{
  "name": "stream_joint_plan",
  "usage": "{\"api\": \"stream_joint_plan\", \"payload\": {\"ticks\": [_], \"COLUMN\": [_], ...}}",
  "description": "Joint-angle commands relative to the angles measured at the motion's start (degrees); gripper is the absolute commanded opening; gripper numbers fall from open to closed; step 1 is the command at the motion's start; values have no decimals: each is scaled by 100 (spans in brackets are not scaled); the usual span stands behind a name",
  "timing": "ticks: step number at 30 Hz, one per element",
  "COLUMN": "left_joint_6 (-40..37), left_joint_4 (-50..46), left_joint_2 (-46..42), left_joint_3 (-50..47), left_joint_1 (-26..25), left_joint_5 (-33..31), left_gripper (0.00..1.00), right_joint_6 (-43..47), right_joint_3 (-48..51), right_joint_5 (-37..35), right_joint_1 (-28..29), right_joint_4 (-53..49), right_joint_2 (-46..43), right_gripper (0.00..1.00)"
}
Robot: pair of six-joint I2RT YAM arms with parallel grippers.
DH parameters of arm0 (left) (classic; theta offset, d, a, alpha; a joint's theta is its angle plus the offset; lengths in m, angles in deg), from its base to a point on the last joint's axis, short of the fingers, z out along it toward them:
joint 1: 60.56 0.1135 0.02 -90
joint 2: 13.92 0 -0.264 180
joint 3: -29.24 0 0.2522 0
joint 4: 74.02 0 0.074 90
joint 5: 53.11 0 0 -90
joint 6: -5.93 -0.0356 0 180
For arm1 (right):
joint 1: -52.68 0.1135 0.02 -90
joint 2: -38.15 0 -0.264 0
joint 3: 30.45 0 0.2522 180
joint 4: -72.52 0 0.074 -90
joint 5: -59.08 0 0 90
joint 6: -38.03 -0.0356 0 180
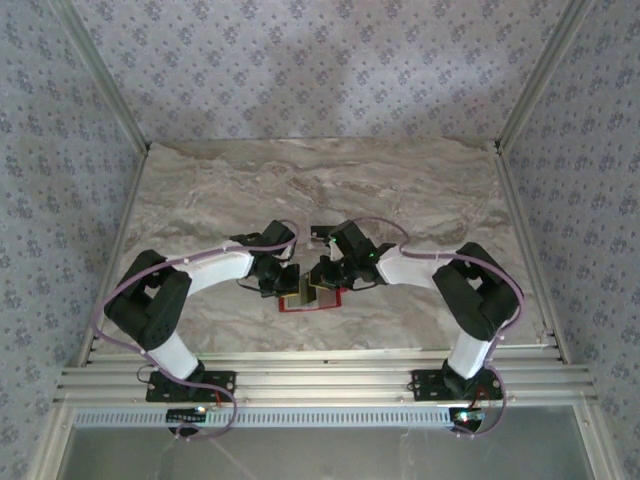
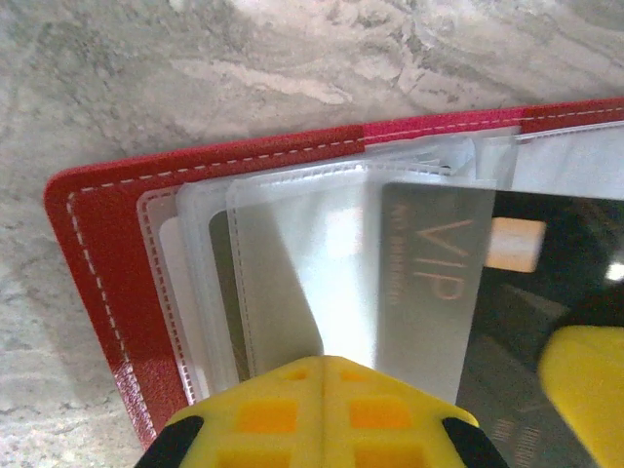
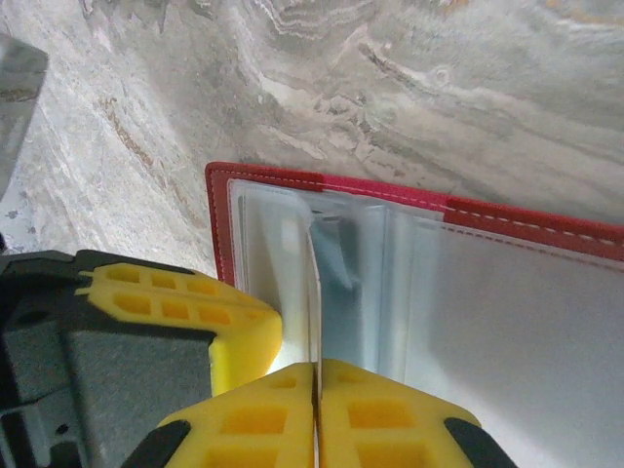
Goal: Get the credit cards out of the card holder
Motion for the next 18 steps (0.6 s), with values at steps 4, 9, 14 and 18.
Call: {"api": "stream_joint_plan", "payload": {"ticks": [4,9,14,18], "left_joint_6": [-96,-102,-121,-120], "left_joint_4": [-147,-195,-287,-371], "left_joint_2": [-41,-129,-175,-300], "left_joint_3": [5,98,219,272], "left_joint_1": [-8,-12,-9,-11], "left_joint_5": [-98,-100,-125,-154], "left_gripper": [0,0,1,1], "right_joint_6": [332,548,1320,2652], "right_joint_3": [22,-86,-389,-718], "right_joint_5": [-329,-544,-859,-879], "right_joint_1": [-86,-150,-256,-347], "right_joint_4": [-720,-1130,-1850,-2358], "right_joint_2": [-495,-833,-1040,-1150], "right_gripper": [8,7,6,3]}}
